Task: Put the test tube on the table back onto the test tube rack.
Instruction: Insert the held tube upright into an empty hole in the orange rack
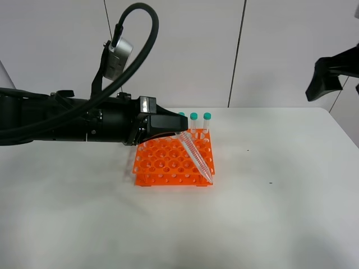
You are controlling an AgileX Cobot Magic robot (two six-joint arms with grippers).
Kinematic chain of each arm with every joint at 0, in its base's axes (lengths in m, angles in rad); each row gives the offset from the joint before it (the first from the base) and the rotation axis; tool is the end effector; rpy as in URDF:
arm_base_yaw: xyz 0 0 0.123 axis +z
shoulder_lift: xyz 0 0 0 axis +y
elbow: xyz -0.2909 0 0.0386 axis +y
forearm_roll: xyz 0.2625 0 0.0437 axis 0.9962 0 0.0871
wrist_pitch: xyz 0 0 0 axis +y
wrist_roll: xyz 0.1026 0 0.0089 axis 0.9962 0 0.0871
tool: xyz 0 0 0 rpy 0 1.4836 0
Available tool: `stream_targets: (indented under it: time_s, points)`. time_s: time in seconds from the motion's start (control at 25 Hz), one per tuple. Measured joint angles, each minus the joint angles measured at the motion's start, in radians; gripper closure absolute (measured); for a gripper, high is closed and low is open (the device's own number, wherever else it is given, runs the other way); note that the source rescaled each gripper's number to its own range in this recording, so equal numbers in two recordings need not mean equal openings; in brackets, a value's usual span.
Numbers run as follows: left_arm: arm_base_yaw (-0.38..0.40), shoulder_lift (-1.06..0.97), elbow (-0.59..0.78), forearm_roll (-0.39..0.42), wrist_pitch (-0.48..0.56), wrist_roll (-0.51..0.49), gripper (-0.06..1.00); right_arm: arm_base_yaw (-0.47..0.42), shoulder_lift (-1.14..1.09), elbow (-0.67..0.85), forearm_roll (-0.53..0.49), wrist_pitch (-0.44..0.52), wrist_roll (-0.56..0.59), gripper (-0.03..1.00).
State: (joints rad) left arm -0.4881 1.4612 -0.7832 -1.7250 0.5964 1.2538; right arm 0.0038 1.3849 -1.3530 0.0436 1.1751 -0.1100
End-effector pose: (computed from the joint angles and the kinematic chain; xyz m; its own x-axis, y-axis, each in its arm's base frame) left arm 0.2506 -0.1978 0.2457 -0.7588 -0.0509 -0.6493 0.5224 0.5480 -0.6534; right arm 0.2927 0.0053 0.3587 -0.8940 -0.0964 -0.4376 -0.1050 0.9945 -0.0046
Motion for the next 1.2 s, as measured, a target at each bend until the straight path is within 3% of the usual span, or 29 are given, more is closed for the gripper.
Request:
stream_targets:
  time_s: [0.24, 0.44, 0.84, 1.08, 1.2]
  points:
    - [0.0, 0.0, 0.0, 0.0, 0.0, 0.0, 0.94, -0.034, -0.002, 0.015, 0.004, 0.041, 0.003, -0.03]
    - [0.0, 0.0, 0.0, 0.0, 0.0, 0.0, 0.94, -0.034, -0.087, 0.153, 0.011, 0.04, 0.004, -0.03]
    - [0.0, 0.0, 0.0, 0.0, 0.0, -0.001, 0.94, -0.034, -0.575, 0.599, 0.038, 0.04, 0.004, -0.03]
    - [0.0, 0.0, 0.0, 0.012, 0.0, -0.001, 0.94, -0.034, -0.923, 0.819, 0.038, -0.101, 0.005, -0.03]
    - [0.0, 0.0, 0.0, 0.014, -0.002, -0.001, 0.94, -0.034, -1.045, 0.855, 0.038, -0.122, 0.017, -0.03]
